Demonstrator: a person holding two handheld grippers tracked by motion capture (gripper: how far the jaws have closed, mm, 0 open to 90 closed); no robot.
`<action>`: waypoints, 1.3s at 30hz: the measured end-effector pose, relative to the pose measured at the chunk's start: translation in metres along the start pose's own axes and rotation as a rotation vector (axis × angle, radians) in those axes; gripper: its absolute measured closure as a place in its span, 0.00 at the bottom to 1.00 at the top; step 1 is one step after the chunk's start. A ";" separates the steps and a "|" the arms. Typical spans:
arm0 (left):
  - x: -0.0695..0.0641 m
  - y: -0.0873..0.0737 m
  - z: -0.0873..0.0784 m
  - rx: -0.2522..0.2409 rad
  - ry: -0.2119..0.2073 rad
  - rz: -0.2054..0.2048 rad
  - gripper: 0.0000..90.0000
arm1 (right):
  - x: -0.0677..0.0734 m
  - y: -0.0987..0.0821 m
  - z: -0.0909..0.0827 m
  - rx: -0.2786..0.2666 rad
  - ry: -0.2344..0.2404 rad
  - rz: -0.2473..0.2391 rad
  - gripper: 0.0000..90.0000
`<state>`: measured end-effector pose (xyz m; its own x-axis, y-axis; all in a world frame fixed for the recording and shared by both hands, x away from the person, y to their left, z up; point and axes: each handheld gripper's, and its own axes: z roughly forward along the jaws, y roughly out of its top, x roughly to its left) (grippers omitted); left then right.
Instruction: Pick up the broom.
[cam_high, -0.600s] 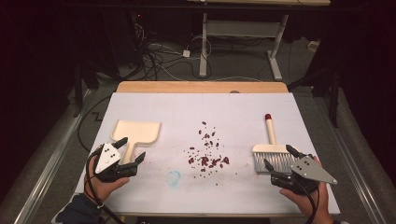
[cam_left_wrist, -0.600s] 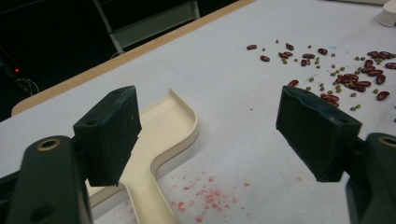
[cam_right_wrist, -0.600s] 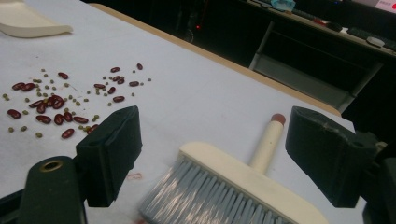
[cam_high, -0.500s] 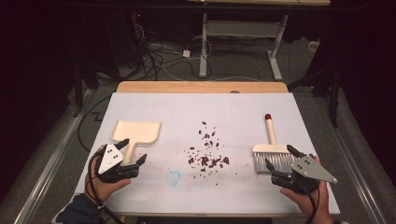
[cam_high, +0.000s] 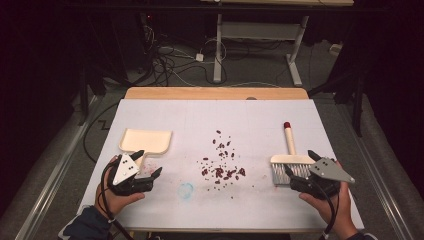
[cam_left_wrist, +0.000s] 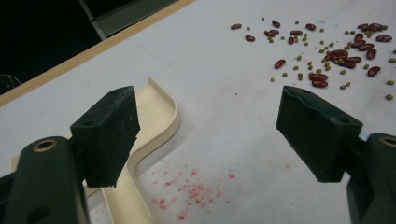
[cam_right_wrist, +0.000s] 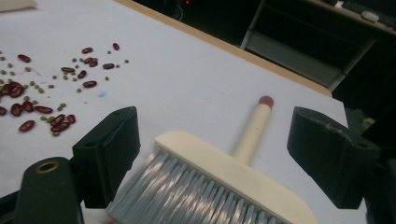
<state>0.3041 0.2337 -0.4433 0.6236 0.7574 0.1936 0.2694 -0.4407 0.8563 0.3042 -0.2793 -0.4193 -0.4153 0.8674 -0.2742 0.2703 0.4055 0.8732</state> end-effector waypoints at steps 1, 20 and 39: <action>-0.001 0.001 0.002 0.006 -0.001 0.023 0.23 | -0.004 0.002 0.003 0.016 0.012 0.009 0.20; -0.010 -0.001 0.000 0.036 -0.004 0.065 0.23 | -0.065 0.044 0.097 0.449 0.052 0.209 0.31; -0.015 -0.001 -0.002 0.043 -0.029 0.085 0.23 | -0.071 0.029 0.166 0.763 0.035 0.294 0.71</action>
<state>0.2926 0.2238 -0.4461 0.6662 0.7025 0.2504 0.2457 -0.5237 0.8157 0.4862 -0.2815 -0.4416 -0.2592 0.9644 -0.0528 0.8839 0.2589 0.3895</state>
